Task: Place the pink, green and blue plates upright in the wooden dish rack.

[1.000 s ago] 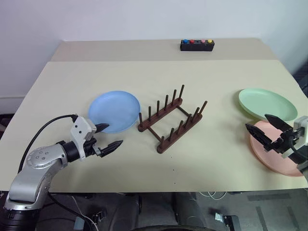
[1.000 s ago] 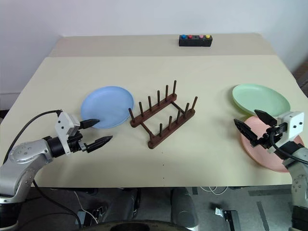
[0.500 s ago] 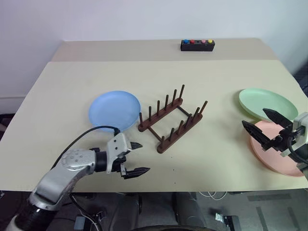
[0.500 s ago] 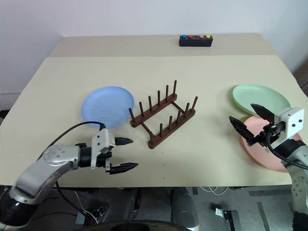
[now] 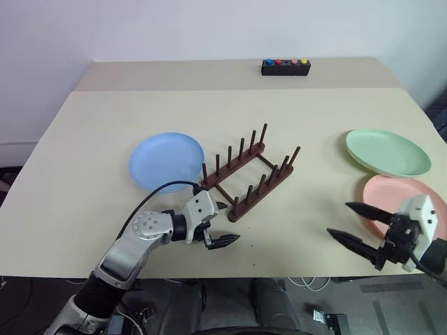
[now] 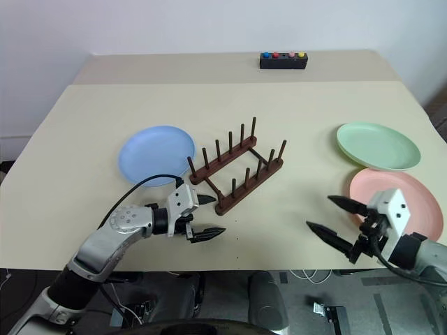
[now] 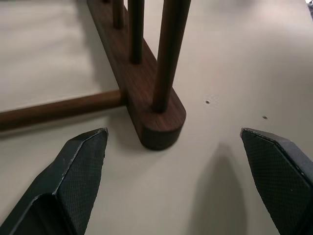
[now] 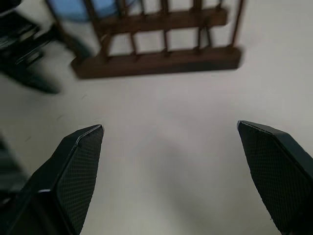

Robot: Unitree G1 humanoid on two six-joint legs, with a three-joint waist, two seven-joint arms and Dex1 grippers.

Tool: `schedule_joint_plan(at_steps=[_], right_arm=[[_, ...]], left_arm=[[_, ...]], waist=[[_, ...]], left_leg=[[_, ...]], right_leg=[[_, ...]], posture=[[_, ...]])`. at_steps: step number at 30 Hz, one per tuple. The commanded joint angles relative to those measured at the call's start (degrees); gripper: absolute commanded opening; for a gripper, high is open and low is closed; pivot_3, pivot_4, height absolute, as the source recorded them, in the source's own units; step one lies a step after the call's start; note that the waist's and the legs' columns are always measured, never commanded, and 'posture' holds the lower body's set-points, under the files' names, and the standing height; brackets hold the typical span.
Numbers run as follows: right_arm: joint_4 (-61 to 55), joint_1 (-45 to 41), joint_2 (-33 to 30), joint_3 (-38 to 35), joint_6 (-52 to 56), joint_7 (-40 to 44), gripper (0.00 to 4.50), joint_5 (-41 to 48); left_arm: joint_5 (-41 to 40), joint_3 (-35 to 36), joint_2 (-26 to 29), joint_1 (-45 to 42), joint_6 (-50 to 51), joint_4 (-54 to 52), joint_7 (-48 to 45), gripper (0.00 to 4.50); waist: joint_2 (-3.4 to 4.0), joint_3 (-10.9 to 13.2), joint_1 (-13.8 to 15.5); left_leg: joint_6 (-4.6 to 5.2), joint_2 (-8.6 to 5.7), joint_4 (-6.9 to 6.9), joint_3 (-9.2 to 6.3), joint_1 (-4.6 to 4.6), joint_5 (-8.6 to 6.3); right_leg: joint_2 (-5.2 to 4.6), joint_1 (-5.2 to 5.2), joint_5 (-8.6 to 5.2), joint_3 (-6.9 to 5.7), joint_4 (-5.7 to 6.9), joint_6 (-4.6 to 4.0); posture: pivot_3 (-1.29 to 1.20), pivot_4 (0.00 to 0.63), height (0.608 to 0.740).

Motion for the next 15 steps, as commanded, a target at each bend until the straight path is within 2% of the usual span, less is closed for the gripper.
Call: schedule_joint_plan(at_steps=[1, 4, 5, 7, 11, 13, 15], right_arm=[[-3.6, -1.0, 0.1, 1.6, -1.4, -0.2, 4.46, -1.3], [-3.3, -2.5, 0.9, 2.2, -2.2, -1.2, 4.46, -1.7], [-3.2, -2.8, 1.1, 2.5, -2.4, -1.3, 4.49, -1.9], [-3.1, -3.3, 1.5, 2.9, -2.9, -1.6, 4.50, -2.4], [-3.0, -4.7, 2.5, 3.9, -3.2, -2.3, 4.50, -2.8], [-3.1, -5.2, 2.7, 4.3, -3.3, -2.6, 4.50, -3.0], [-3.1, -5.5, 2.9, 4.8, -3.3, -2.9, 4.50, -3.2]], left_arm=[[2.8, -1.1, -1.4, -0.1, -1.6, 2.8, 2.0, 4.50], [3.9, -1.0, -2.6, -0.5, -2.2, 3.8, 3.2, 4.50], [4.3, -0.9, -3.0, -0.7, -2.5, 4.2, 3.7, 4.24], [4.9, -0.7, -3.8, -1.4, -2.8, 4.8, 4.7, 3.69], [5.3, -0.3, -5.0, -2.6, -3.0, 5.8, 5.5, 1.60], [5.4, -0.1, -5.5, -2.9, -3.1, 6.0, 5.9, 0.74], [5.6, 0.1, -5.9, -3.0, -3.2, 6.3, 6.1, 0.74]], waist=[[0.00, 0.0, 0.0], [-0.03, 0.0, 0.2], [-0.03, 0.0, 0.2], [-0.03, 0.0, 0.3], [-0.02, 0.0, 0.2], [-0.03, 0.0, 0.2], [-0.04, 0.0, 0.2]], left_leg=[[0.00, 0.00, 0.00, 0.00, 0.04, 0.00], [0.00, 0.00, 0.01, 0.01, 0.03, 0.00], [0.00, 0.00, 0.01, 0.01, 0.03, 0.00], [0.00, 0.00, 0.00, 0.00, 0.04, 0.00], [0.00, 0.00, -0.01, 0.00, 0.04, 0.00], [0.00, 0.00, -0.01, 0.00, 0.04, 0.00], [0.00, -0.01, -0.02, 0.00, 0.03, 0.00]], right_leg=[[0.00, 0.04, -0.04, 0.00, -0.01, 0.05], [-0.02, 0.07, -0.13, 0.01, -0.03, 0.19], [-0.02, 0.07, -0.13, 0.00, -0.03, 0.19], [-0.02, 0.07, -0.10, 0.00, -0.03, 0.16], [-0.02, 0.06, 0.01, 0.00, -0.02, 0.00], [-0.02, 0.06, 0.01, 0.00, -0.01, 0.01], [-0.02, 0.05, 0.01, 0.00, -0.02, 0.01]], posture=[[0.00, 0.150, 0.740], [0.00, 0.150, 0.740], [0.00, 0.150, 0.740], [0.00, 0.150, 0.740], [0.00, 0.150, 0.740], [0.00, 0.150, 0.740], [0.00, 0.150, 0.740]])
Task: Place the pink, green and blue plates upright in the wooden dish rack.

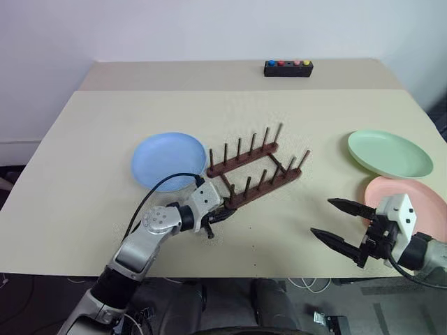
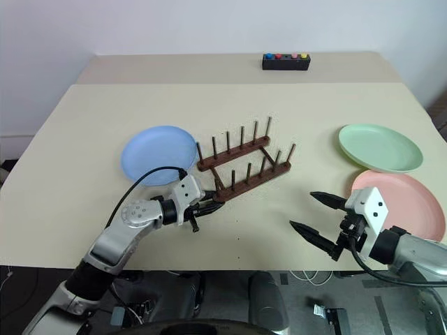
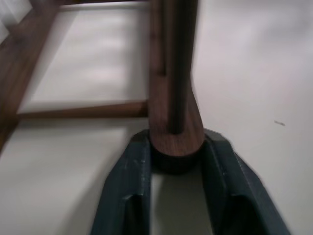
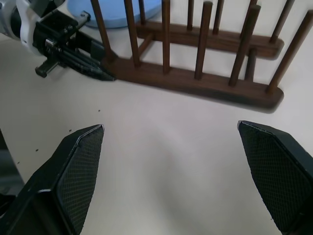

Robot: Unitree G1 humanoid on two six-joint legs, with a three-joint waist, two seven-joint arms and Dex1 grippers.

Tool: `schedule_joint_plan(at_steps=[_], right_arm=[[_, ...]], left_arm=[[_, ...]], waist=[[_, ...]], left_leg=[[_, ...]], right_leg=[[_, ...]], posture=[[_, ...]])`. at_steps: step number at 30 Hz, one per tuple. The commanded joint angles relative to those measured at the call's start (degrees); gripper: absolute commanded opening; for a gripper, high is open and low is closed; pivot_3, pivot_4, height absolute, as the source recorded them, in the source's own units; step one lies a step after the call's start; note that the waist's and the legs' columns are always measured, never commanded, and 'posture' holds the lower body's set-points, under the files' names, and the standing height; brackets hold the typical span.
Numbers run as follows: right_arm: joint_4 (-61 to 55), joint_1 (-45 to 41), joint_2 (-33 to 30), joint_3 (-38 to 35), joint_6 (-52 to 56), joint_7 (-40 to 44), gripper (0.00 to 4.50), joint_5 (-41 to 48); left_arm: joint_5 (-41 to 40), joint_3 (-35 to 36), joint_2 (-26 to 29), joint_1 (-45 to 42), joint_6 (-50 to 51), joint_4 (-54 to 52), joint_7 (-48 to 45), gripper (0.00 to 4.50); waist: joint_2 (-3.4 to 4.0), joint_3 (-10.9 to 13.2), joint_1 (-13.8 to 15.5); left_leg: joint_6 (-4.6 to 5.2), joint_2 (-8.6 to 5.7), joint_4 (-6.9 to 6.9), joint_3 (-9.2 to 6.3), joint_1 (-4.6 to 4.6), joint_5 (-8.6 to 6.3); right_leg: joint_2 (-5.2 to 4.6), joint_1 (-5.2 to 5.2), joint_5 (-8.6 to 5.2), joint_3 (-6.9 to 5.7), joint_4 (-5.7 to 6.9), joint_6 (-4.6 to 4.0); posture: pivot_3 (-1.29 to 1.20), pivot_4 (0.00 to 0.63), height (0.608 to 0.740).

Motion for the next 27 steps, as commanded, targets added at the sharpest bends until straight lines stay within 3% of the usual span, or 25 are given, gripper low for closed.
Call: schedule_joint_plan(at_steps=[1, 7, 21, 27], right_arm=[[-1.2, -0.5, 0.7, 0.2, -1.1, -0.5, 4.50, -0.2], [-1.8, -1.7, 1.0, 1.0, -0.8, -1.5, 4.50, 0.1], [-3.1, -3.8, 0.9, 2.0, 0.8, -4.3, 4.50, 0.5], [-6.2, 0.7, 1.5, -0.5, 1.9, -5.9, 4.50, 1.0]], left_arm=[[0.4, 0.1, -0.6, 0.2, 0.0, 0.7, 0.3, 0.74], [0.9, 0.5, -1.7, -0.9, -2.9, 2.6, 0.0, 0.74], [0.0, -5.0, -5.1, -17.6, -14.9, 22.2, -22.1, 0.74], [2.3, -5.6, -7.4, -20.5, -19.3, 29.3, -24.2, 0.74]], waist=[[-0.01, 0.0, 0.0], [-0.01, 0.0, 0.0], [-0.03, 0.0, -0.1], [-0.04, 0.0, 0.0]], left_leg=[[0.00, 0.00, -0.01, -0.01, 0.00, 0.00], [0.00, 0.00, -0.01, -0.01, 0.01, 0.00], [0.01, -0.01, -0.05, -0.02, -0.27, -0.01], [0.02, -0.02, -0.02, -0.05, -0.39, 0.00]], right_leg=[[0.00, -0.01, 0.00, 0.00, 0.00, 0.00], [0.00, -0.01, 0.00, 0.00, 0.00, 0.00], [0.01, -0.27, 0.11, -0.02, -0.01, 0.22], [0.01, -0.37, 0.12, -0.03, 0.00, 0.25]], posture=[[0.00, 0.150, 0.740], [0.00, 0.150, 0.740], [0.00, 0.150, 0.740], [0.00, 0.150, 0.740]])
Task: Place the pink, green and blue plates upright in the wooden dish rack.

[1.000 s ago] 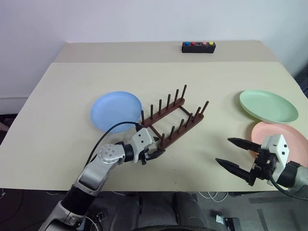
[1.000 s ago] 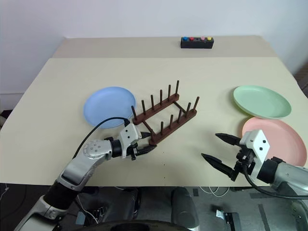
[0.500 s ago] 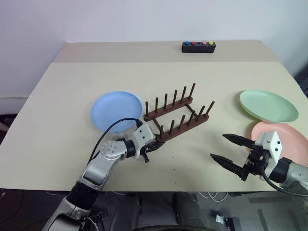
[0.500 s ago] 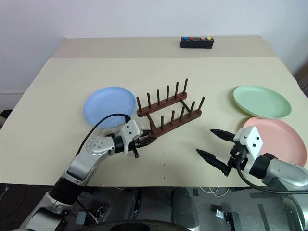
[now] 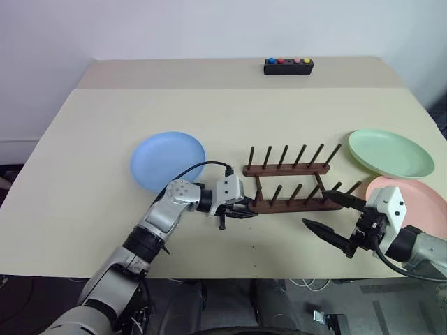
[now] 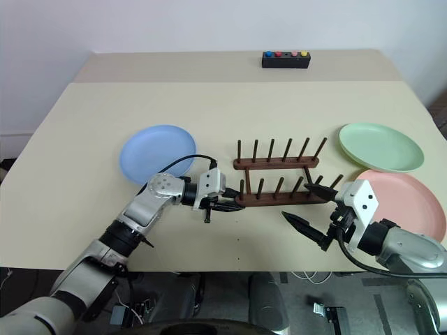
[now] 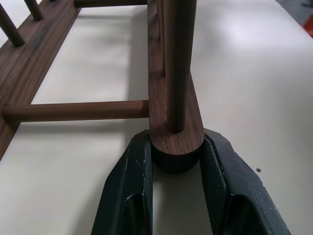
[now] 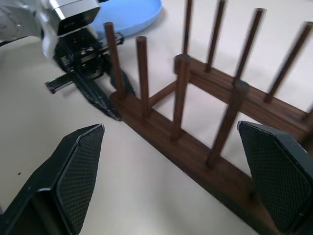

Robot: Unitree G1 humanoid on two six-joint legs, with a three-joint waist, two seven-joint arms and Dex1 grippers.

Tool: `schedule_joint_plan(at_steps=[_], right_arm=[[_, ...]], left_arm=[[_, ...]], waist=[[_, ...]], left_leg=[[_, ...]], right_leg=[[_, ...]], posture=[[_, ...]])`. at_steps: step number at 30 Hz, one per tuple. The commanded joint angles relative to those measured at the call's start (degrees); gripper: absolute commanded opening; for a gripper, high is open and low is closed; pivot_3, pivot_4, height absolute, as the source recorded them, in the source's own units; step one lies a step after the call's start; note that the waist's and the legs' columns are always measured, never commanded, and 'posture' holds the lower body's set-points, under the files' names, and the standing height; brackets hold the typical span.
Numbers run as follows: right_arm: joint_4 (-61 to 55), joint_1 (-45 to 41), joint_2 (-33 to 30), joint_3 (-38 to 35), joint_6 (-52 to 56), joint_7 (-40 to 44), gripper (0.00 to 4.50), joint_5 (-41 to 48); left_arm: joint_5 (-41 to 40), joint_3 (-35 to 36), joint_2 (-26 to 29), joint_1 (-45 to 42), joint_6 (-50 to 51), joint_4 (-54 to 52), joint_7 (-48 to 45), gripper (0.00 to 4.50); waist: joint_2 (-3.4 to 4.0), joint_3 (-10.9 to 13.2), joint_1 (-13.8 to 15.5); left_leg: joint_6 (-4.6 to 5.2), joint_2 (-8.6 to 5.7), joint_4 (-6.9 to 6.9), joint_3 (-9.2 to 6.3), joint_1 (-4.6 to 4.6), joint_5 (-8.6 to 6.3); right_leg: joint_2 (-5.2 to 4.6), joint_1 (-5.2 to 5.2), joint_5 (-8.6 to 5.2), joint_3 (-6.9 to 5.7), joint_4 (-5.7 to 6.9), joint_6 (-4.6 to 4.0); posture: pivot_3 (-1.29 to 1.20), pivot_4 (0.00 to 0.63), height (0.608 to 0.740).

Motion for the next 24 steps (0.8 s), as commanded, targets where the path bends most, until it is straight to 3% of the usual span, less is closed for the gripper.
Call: schedule_joint_plan(at_steps=[1, 18, 24], right_arm=[[-3.4, 2.4, 0.6, -3.3, 0.4, -0.9, 4.50, 1.2], [-3.0, 9.1, 1.4, -8.7, -0.9, 0.9, 4.50, 0.7], [-1.8, 9.2, 1.3, -8.9, -1.5, 1.5, 4.50, 0.1]], left_arm=[[0.7, -0.3, -1.1, -1.2, -2.6, 2.4, -1.2, 0.74], [2.2, 0.4, -1.9, -0.5, -4.0, 2.6, -0.5, 0.74], [1.2, 1.2, -1.2, 0.4, -1.9, -0.1, -0.3, 3.71]], waist=[[0.00, 0.0, 0.1], [0.00, 0.0, 0.0], [-0.01, 0.0, 0.0]], left_leg=[[0.00, 0.00, 0.02, 0.00, 0.00, 0.00], [0.00, 0.00, 0.03, -0.01, 0.03, 0.00], [0.00, 0.00, 0.01, -0.01, 0.03, 0.00]], right_leg=[[0.00, 0.00, 0.00, 0.00, 0.00, 0.00], [0.00, 0.05, 0.00, 0.00, 0.00, 0.00], [0.00, 0.05, 0.00, 0.00, 0.00, 0.01]], posture=[[0.00, 0.150, 0.740], [0.00, 0.150, 0.740], [0.00, 0.150, 0.740]])
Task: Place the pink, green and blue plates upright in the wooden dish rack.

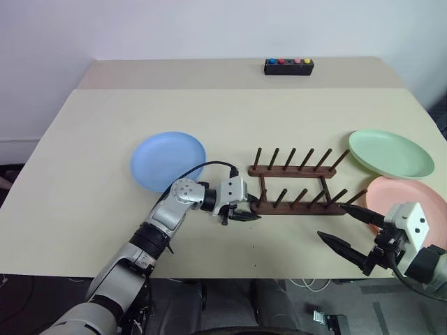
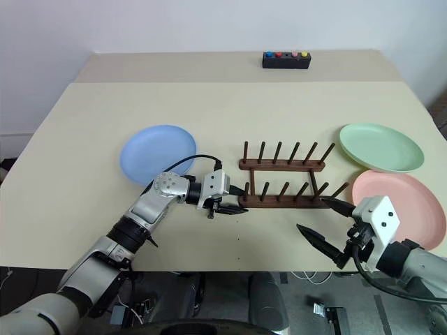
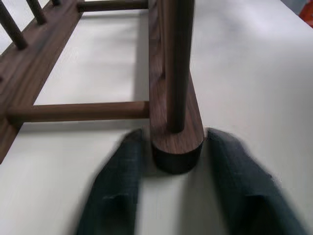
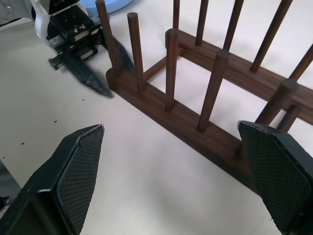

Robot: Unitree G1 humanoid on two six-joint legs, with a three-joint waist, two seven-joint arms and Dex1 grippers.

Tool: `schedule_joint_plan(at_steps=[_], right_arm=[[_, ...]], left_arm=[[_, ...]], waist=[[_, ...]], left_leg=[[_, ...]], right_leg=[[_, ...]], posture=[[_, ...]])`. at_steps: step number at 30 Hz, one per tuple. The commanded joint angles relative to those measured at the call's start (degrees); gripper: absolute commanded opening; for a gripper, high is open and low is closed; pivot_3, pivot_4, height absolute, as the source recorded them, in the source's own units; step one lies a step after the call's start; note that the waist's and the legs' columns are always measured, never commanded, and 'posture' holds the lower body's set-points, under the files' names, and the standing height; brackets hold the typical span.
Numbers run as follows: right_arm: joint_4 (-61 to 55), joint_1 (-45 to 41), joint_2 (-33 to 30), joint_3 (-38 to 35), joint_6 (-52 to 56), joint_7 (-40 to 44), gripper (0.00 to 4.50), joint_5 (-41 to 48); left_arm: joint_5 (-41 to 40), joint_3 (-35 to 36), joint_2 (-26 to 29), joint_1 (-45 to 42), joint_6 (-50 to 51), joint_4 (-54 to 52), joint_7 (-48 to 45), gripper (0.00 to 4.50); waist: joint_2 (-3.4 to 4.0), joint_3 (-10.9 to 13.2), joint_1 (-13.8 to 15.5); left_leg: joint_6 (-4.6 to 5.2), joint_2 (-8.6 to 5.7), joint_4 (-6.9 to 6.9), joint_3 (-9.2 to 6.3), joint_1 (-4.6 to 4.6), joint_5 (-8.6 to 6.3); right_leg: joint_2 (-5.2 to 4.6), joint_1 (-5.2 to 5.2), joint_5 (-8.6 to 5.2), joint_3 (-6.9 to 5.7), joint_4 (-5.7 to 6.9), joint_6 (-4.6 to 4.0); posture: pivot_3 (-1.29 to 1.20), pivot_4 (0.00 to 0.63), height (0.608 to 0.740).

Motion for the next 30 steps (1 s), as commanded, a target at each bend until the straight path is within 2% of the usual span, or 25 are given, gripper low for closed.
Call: schedule_joint_plan(at_steps=[1, 2, 5, 6, 9, 15, 16, 21, 30], right_arm=[[0.5, 0.5, 0.3, -1.8, -1.3, 0.8, 4.50, -0.4], [0.7, 0.7, 0.3, -2.0, -1.3, 1.0, 4.50, -0.3], [0.8, 1.6, 0.5, -2.6, -0.6, 0.9, 4.50, 0.2], [1.1, 2.3, 0.5, -2.5, -0.2, 0.5, 4.24, -0.5], [1.8, 4.2, 0.5, -2.0, 0.8, -0.3, 3.11, -1.9], [3.5, 1.8, 0.6, 0.2, 1.1, -3.9, 0.10, -5.7], [3.4, 1.6, 0.5, 0.6, 1.5, -4.2, 0.00, -6.0], [4.7, -0.9, -0.6, 4.5, 3.0, -7.6, 0.00, -11.7], [9.4, -4.3, -0.1, 7.1, 0.9, -7.3, 0.00, -15.2]], left_arm=[[-0.9, 1.2, 0.7, 1.2, 1.7, -3.4, -0.1, 4.20], [-1.3, 1.6, 0.9, 1.5, 2.2, -4.2, -0.1, 4.44], [-2.7, 3.1, 1.9, 2.7, 5.3, -7.2, 0.3, 4.44], [-3.4, 3.9, 2.7, 3.6, 6.5, -8.8, 0.4, 4.48], [-5.9, 5.9, 5.6, 6.9, 11.1, -14.1, -0.2, 3.58], [-9.2, 4.6, 9.5, 11.6, 16.6, -23.5, -3.2, 0.55], [-9.1, 4.4, 9.4, 11.7, 17.1, -24.0, -3.0, 0.04], [-6.4, 1.6, 6.4, 10.1, 18.9, -23.7, 1.1, 0.04], [-5.8, 0.6, 3.8, 8.3, 19.0, -21.1, 3.7, 0.04]], waist=[[0.00, 0.0, 0.0], [0.00, 0.0, 0.0], [0.00, 0.0, 0.0], [0.01, 0.0, 0.0], [0.02, 0.0, -0.1], [0.02, 0.0, 0.0], [0.02, 0.0, 0.1], [0.00, 0.0, 0.0], [0.02, 0.0, -0.1]], left_leg=[[0.00, 0.00, 0.00, 0.00, 0.00, 0.00], [0.00, 0.00, -0.01, 0.00, 0.00, 0.00], [0.00, 0.01, -0.02, -0.01, 0.00, 0.00], [0.00, 0.01, -0.02, -0.01, -0.01, 0.00], [0.00, 0.01, -0.04, -0.01, 0.00, 0.00], [0.00, 0.02, 0.01, 0.01, -0.02, 0.00], [0.00, 0.02, 0.03, 0.01, -0.02, 0.00], [0.00, 0.01, 0.03, 0.01, -0.03, 0.00], [0.00, 0.02, 0.01, 0.01, -0.03, 0.00]], right_leg=[[0.00, -0.01, 0.00, 0.00, 0.00, 0.00], [0.00, -0.01, 0.00, 0.00, 0.00, 0.00], [0.00, -0.03, 0.00, 0.00, 0.02, 0.00], [0.00, -0.04, 0.00, 0.00, 0.02, 0.00], [0.00, -0.04, 0.00, 0.01, 0.02, 0.00], [-0.01, -0.05, -0.08, 0.01, 0.03, -0.18], [-0.01, -0.04, -0.10, 0.01, 0.03, -0.22], [-0.01, -0.01, -0.08, 0.00, 0.01, -0.18], [0.00, -0.06, -0.02, 0.00, 0.03, -0.06]], posture=[[0.00, 0.150, 0.740], [0.00, 0.150, 0.740], [0.00, 0.150, 0.740], [0.00, 0.150, 0.740], [0.00, 0.150, 0.740], [0.00, 0.150, 0.740], [0.00, 0.150, 0.740], [0.00, 0.150, 0.740], [0.00, 0.150, 0.740]])
